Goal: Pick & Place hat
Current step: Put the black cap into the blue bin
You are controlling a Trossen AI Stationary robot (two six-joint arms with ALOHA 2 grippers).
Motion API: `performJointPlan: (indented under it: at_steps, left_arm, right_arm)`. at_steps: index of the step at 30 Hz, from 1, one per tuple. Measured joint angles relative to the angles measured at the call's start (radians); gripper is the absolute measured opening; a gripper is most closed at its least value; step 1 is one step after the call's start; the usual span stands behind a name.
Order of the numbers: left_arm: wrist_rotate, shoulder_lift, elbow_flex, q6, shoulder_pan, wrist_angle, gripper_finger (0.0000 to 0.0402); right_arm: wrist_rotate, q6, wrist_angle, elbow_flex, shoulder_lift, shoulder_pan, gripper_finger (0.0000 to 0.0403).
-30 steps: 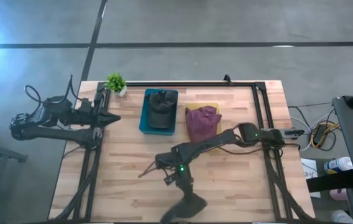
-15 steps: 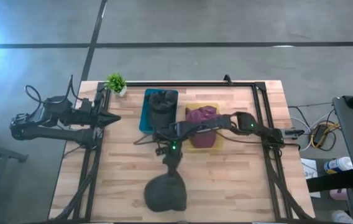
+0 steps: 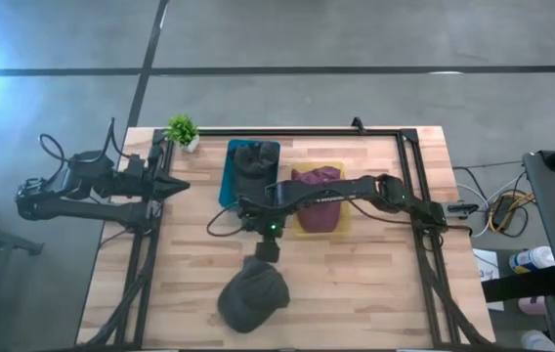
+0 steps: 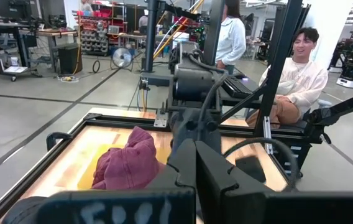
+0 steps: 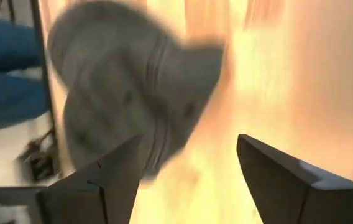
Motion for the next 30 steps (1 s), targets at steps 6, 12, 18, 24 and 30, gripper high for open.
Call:
performJointPlan:
  at_steps: [6, 12, 18, 24, 30]
  left_arm:
    - [0.000, 0.000, 0.000, 0.000, 0.000, 0.000, 0.0000]
    - [0.000, 0.000, 0.000, 0.000, 0.000, 0.000, 0.0000]
    - [0.000, 0.000, 0.000, 0.000, 0.000, 0.000, 0.0000]
    - [0.000, 0.000, 0.000, 0.000, 0.000, 0.000, 0.0000]
    - [0.000, 0.000, 0.000, 0.000, 0.000, 0.000, 0.0000]
  right_arm:
    - [-0.184, 0.103, -0.083, -0.127, -0.041, 0.053, 0.0255]
    - [-0.163, 0.414, 0.272, -0.381, -0.206, 0.124, 0.0240]
    - [0.035, 0.832, 0.629, -0.784, -0.446, 0.147, 0.0231]
    - [0.108, 1.297, 1.236, -1.179, -0.550, 0.190, 0.0231]
    - [0.246, 1.476, 1.533, -1.321, -0.498, 0.249, 0.0231]
